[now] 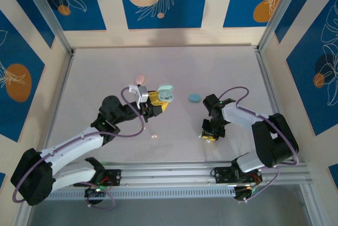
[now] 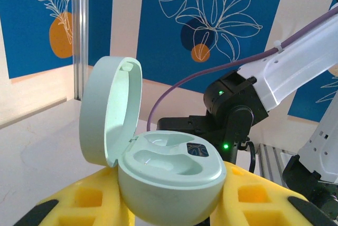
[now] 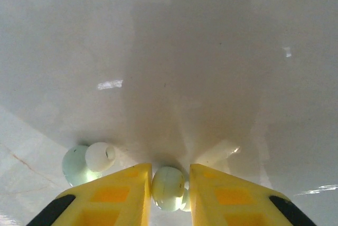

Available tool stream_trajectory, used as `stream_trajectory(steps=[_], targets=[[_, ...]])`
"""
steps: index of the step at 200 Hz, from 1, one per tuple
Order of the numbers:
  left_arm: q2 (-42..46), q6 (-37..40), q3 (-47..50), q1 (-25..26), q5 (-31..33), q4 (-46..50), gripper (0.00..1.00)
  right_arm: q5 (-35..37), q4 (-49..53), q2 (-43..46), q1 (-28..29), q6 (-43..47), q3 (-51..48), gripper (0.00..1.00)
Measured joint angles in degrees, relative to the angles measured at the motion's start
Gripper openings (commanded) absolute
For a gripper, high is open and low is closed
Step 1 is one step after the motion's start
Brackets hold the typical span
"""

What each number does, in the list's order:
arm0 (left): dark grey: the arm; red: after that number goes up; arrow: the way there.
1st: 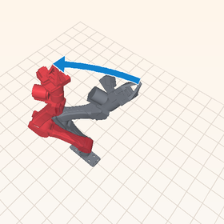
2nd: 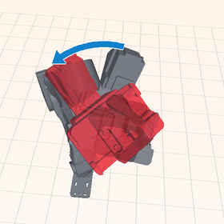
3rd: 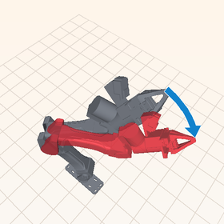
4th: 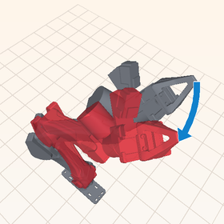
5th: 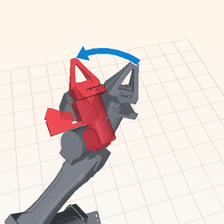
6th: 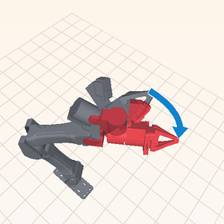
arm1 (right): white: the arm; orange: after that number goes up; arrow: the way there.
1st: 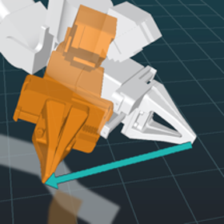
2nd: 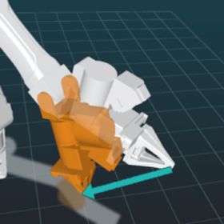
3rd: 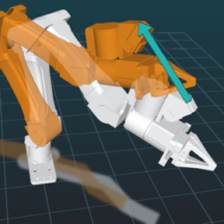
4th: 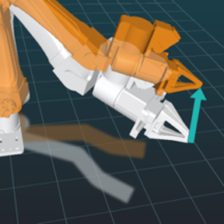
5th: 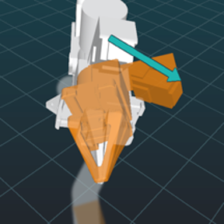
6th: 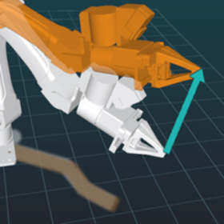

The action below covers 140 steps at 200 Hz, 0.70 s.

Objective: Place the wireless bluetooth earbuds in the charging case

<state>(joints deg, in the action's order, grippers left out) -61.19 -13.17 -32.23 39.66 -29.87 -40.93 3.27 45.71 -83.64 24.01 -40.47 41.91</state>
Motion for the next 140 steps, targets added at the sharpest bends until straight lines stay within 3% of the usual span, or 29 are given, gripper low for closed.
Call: stream_trajectory(steps=[140], targets=[[0.0, 0.0, 0.0, 0.0, 0.0, 0.0, 0.33, 0.7, 0.3, 0.9, 0.3, 0.5, 0.4, 0.21]])
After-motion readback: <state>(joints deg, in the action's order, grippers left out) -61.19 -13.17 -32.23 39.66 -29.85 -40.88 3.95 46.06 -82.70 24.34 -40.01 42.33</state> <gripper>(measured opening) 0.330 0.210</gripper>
